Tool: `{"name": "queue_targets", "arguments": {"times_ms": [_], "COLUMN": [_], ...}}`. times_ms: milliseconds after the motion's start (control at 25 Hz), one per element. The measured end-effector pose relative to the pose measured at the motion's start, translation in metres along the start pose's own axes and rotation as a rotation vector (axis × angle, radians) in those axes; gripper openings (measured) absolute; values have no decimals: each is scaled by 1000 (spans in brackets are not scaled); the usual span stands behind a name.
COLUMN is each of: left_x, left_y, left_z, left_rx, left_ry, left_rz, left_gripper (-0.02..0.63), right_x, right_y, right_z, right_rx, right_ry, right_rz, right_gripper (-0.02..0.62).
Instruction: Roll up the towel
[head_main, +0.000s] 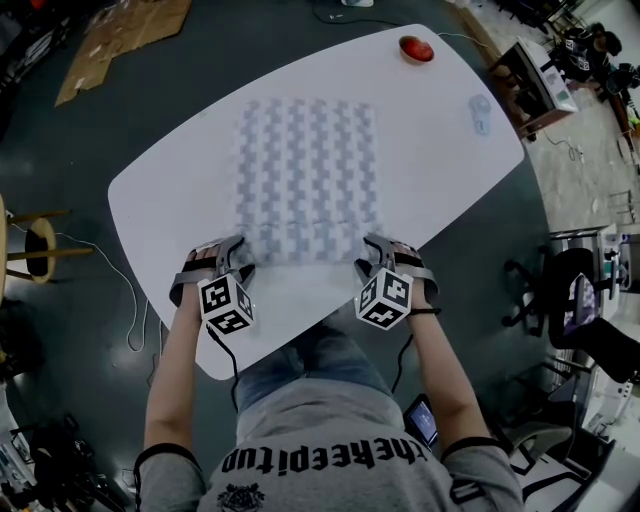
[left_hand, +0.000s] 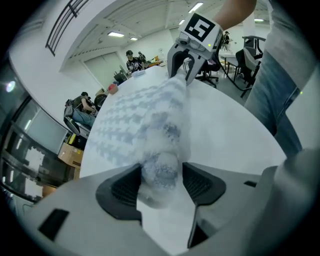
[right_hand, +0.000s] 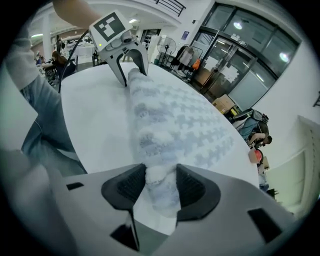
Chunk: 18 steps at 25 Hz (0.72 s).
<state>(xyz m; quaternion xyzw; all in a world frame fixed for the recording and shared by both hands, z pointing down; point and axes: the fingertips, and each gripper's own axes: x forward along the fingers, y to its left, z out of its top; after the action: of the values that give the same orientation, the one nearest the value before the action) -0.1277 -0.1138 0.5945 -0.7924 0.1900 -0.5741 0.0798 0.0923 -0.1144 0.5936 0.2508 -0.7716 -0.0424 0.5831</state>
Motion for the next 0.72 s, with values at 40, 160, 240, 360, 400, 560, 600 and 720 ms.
{"name": "queue_targets", "arguments": {"times_ms": [40, 160, 240, 360, 400, 560, 600, 720], "left_x": [1, 0, -2, -5, -6, -13, -15, -22], "left_y": [1, 0, -1, -7, -9, -21, -24, -38], "left_z": [1, 3, 1, 0, 0, -1, -2, -2], "left_rx": [5, -2, -3, 16, 21, 32, 34, 37], "left_ry": [5, 9, 12, 21, 23, 24, 24, 19], "left_rz": [13, 31, 46, 33, 25, -11, -21, -53], "left_gripper": [261, 241, 158, 123, 118, 112, 112, 112], "right_x": [0, -3, -6, -9, -10, -19, -21, -30], "right_y": [-2, -4, 1, 8, 11, 24, 28, 42], "right_z": [-1, -3, -4, -5, -6, -8, -9, -12], "right_rx": [0, 5, 4, 4, 5, 14, 16, 26], "right_ry": [5, 6, 3, 2, 2, -1, -1, -2], "right_rz": [-7, -11, -6, 8, 16, 60, 72, 109], "right_gripper": [171, 86, 70, 67, 67, 67, 67, 67]}}
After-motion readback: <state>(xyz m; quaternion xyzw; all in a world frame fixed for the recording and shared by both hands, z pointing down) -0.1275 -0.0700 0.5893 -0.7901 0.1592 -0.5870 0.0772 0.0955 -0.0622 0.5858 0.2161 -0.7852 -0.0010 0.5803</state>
